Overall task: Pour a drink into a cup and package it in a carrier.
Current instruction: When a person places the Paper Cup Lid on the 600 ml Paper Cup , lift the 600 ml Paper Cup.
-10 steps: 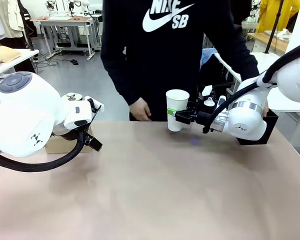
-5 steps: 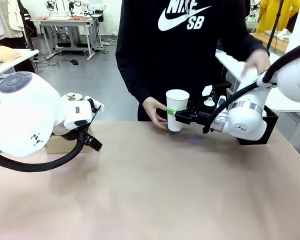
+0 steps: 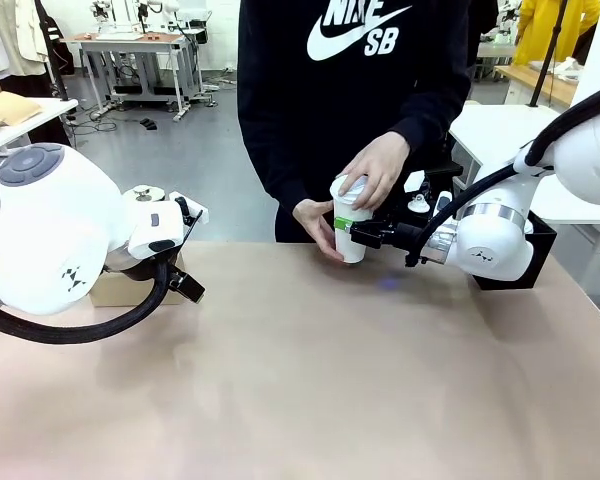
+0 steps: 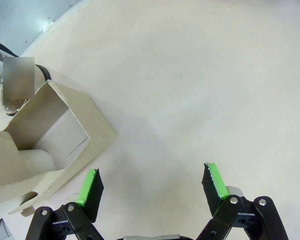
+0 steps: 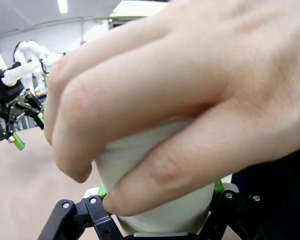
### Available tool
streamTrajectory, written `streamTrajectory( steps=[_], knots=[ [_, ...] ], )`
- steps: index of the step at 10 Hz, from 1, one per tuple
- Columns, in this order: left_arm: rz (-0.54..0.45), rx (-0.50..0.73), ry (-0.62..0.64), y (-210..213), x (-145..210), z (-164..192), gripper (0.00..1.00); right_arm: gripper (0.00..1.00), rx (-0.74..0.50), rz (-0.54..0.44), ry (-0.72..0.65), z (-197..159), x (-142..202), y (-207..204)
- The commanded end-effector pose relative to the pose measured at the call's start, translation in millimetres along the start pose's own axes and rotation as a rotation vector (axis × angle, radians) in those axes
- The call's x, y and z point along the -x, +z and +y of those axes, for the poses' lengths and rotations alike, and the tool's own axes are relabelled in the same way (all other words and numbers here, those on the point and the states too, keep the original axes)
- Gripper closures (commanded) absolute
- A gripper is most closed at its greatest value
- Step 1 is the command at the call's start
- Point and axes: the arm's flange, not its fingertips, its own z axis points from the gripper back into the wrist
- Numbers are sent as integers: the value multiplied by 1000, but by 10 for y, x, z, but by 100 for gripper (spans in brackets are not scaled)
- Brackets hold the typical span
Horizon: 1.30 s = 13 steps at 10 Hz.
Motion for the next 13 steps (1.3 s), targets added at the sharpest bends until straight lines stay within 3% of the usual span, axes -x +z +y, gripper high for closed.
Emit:
streamTrajectory(
  steps=[1, 13],
  knots=[
    [-1, 2, -1, 3, 0, -4, 0, 19, 9, -17, 2, 1, -26, -23],
    [-1, 2, -1, 3, 0, -4, 0, 19, 9, -17, 2, 1, -26, -23]
  ],
)
